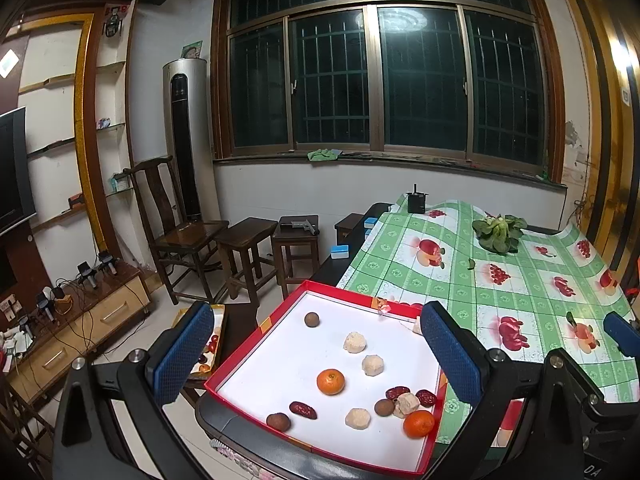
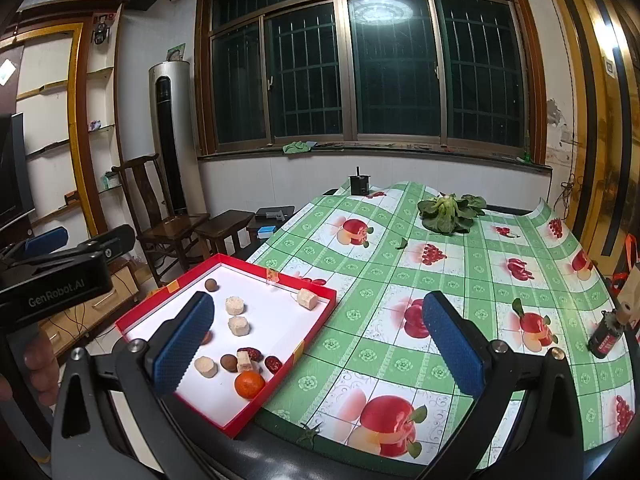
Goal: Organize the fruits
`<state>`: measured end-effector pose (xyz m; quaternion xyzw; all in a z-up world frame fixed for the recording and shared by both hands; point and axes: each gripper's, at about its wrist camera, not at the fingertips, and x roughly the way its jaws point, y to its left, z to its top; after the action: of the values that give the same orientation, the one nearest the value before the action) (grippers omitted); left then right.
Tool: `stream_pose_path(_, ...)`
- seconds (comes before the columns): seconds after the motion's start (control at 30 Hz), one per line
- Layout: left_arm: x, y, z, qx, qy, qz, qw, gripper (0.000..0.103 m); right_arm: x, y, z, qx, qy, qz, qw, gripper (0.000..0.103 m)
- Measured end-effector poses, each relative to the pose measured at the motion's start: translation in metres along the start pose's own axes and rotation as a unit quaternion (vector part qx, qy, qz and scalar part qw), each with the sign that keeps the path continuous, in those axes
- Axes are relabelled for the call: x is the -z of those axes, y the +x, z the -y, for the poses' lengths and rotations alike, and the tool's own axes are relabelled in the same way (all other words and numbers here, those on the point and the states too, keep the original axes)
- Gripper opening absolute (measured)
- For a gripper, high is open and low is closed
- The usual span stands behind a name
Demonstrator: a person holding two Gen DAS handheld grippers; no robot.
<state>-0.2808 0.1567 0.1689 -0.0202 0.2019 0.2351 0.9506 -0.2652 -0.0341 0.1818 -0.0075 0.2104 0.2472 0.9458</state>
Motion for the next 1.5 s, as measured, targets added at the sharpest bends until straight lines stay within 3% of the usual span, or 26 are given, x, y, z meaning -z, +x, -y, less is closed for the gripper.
stream_pose_path(0.3,0.0,-0.006,0.017,0.008,0.0,-0.002,1.0,0.103,0.008,0.003,0.016,0.006,-0.001,0.002,1.0,0.103)
stream_pose_path(0.9,-0.012,0.002,0.015,0.014,-0.001,-0.008,0.9999,0.103,0.01,0.001,0.037,0.007,0.005,-0.003,1.0,0.103)
stream_pose_path(1.5,-0.022,0.007,0.016,0.019,0.0,-0.007,0.9998,0.103,0.0,0.007,0.034,0.006,0.001,-0.003,1.0,0.103)
